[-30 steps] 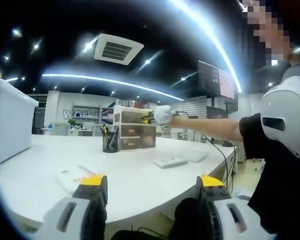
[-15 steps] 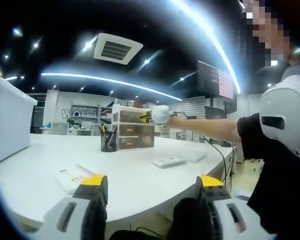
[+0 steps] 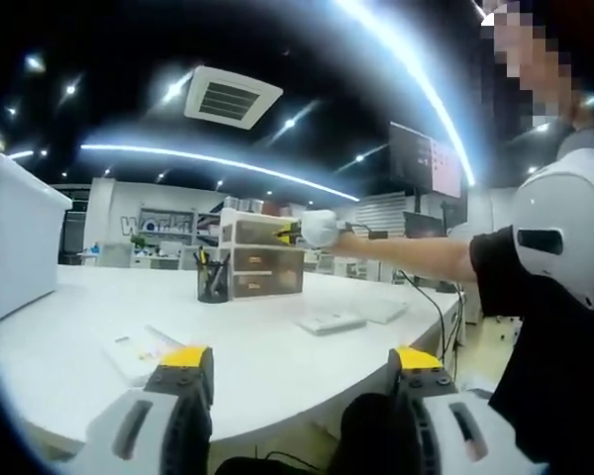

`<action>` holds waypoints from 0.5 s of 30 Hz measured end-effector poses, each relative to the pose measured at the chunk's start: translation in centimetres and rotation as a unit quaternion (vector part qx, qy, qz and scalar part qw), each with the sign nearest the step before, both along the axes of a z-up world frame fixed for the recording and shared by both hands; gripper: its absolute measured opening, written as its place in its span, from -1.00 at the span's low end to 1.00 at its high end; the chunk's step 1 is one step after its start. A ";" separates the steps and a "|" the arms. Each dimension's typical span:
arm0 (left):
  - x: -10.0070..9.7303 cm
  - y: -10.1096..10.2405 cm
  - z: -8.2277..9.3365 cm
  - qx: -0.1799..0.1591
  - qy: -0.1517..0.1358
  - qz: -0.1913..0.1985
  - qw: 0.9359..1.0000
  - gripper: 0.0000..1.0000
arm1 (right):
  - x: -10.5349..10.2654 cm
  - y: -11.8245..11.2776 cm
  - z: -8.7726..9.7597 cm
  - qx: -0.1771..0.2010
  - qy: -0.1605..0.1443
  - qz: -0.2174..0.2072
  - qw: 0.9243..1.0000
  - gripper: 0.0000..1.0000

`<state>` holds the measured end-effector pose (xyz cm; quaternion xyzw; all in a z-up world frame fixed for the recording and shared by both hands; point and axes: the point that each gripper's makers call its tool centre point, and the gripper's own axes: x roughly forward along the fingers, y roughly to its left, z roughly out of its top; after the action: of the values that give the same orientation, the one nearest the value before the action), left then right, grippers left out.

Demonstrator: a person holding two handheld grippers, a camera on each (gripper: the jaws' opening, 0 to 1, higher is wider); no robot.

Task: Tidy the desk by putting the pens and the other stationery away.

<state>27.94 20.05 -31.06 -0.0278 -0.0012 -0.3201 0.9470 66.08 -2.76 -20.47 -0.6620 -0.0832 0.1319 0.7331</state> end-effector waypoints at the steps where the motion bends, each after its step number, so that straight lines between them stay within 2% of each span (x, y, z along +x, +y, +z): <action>1: 0.0 0.0 0.0 0.000 0.000 0.000 1.000 0.42 | -0.1 0.0 0.0 0.000 0.000 0.000 1.000 -0.91; 15: -0.2 -0.7 0.1 -0.003 -0.002 -0.009 1.000 0.42 | -2.8 0.1 0.0 0.007 -0.008 0.011 1.000 -0.92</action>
<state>27.70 19.32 -30.98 -0.0300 -0.0034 -0.3284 0.9440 63.26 -2.68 -20.50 -0.6571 -0.0968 0.1340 0.7355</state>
